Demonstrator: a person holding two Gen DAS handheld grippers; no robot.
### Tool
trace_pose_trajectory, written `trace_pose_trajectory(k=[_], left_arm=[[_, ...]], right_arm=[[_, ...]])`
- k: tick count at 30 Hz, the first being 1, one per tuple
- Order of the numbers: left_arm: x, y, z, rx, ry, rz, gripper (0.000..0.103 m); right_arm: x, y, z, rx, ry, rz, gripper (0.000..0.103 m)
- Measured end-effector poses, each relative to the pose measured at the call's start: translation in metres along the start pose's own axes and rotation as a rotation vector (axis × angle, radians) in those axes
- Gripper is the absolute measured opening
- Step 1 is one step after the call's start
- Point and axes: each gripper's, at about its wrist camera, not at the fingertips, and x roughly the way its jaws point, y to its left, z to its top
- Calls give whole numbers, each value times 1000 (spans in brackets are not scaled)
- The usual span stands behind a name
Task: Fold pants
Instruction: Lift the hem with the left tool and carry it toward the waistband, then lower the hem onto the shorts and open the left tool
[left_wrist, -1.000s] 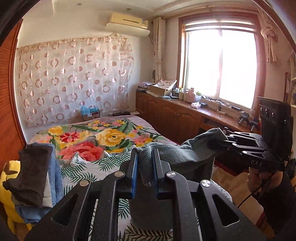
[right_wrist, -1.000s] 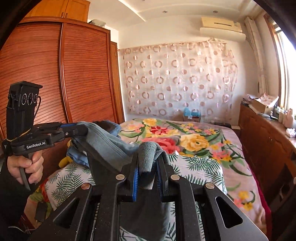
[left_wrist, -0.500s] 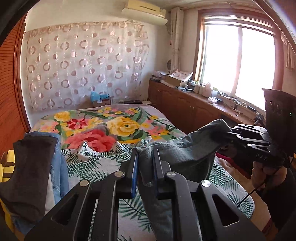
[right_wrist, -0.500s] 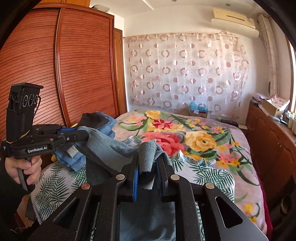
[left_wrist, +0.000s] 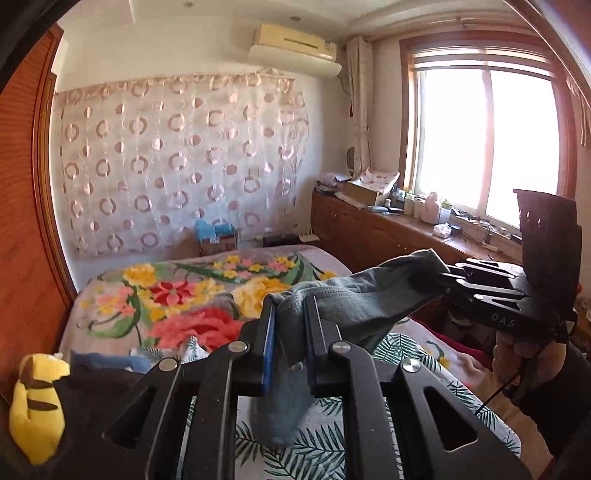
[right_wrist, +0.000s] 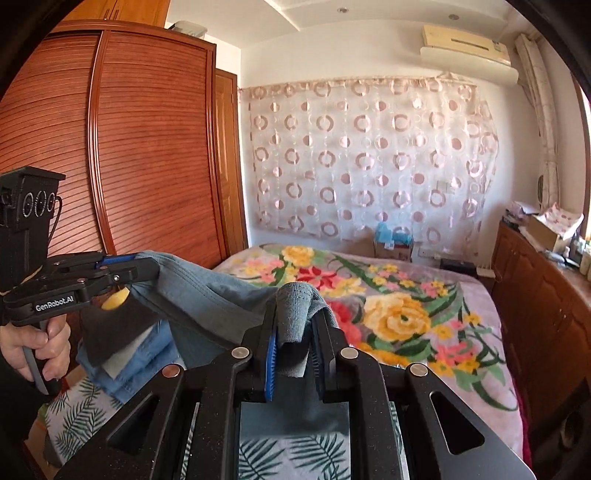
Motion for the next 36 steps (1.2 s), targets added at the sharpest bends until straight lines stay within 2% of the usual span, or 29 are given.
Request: trace_pose_trajectory(k=[3, 4, 10, 14, 24, 30, 36], left_arm=[[-11, 0, -18, 3, 18, 3, 15], [-10, 1, -27, 4, 34, 6, 15], [-18, -4, -94, 10, 123, 9, 15], [-28, -6, -122, -15, 167, -7, 15], [-54, -28, -174, -35, 240, -54, 15], [-73, -37, -194, -52, 257, -70, 15], [-80, -44, -222, -84, 313, -68, 15]], right_arm=[[-6, 8, 0, 9, -13, 11, 16], [-8, 11, -11, 11, -5, 16, 16], [-7, 34, -62, -18, 94, 37, 16], [-13, 45, -83, 7, 155, 56, 16], [-42, 62, -91, 53, 261, 53, 16], [-64, 73, -103, 82, 293, 44, 16], [-75, 74, -112, 108, 330, 59, 16]])
